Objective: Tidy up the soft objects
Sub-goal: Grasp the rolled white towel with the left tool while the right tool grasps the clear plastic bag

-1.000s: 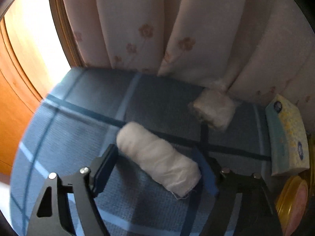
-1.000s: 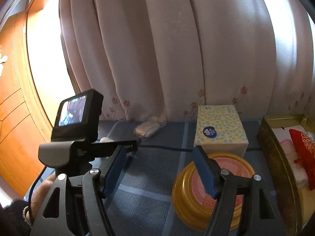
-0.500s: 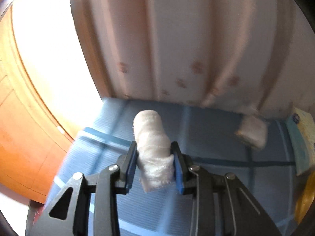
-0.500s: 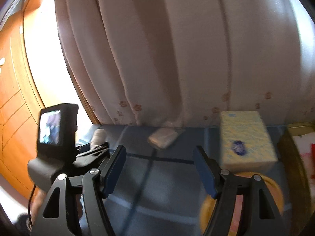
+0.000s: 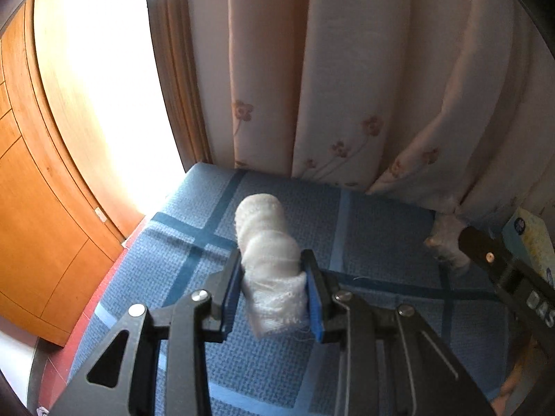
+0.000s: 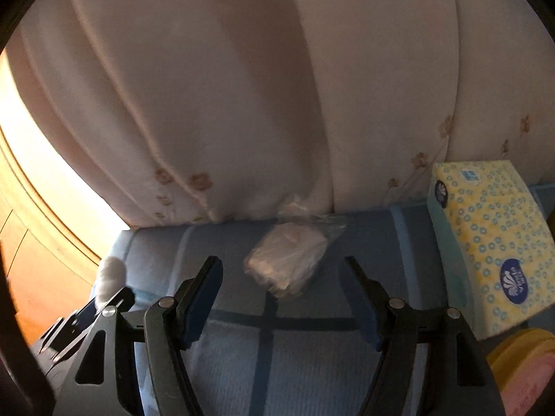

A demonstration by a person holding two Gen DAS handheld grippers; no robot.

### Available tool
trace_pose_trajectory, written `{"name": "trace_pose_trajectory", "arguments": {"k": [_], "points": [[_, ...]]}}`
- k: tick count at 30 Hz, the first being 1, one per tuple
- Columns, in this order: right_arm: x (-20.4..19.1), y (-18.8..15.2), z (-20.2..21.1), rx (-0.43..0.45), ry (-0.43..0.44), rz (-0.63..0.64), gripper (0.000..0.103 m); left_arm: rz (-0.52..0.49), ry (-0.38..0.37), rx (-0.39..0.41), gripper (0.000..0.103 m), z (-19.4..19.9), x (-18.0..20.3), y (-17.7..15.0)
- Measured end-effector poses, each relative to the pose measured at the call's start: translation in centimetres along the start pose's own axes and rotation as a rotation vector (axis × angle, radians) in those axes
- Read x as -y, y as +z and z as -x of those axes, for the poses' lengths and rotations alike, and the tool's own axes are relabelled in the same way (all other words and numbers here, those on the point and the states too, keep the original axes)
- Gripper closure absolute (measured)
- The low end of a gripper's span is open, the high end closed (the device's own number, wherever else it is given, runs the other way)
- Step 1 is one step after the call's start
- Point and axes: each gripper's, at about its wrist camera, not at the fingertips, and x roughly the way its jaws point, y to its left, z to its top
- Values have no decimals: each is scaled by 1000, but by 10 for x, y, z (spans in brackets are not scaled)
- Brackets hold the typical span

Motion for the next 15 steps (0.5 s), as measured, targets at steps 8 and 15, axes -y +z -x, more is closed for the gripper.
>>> {"name": "trace_pose_trajectory", "arguments": {"k": [8,15], "points": [[1,2,-23,-46,-45,4,32,-6,-4,21,70,0,-1,2],[-2,1,-32,-61,-63,27,42,-6,9,46,70,10,-1,1]]}}
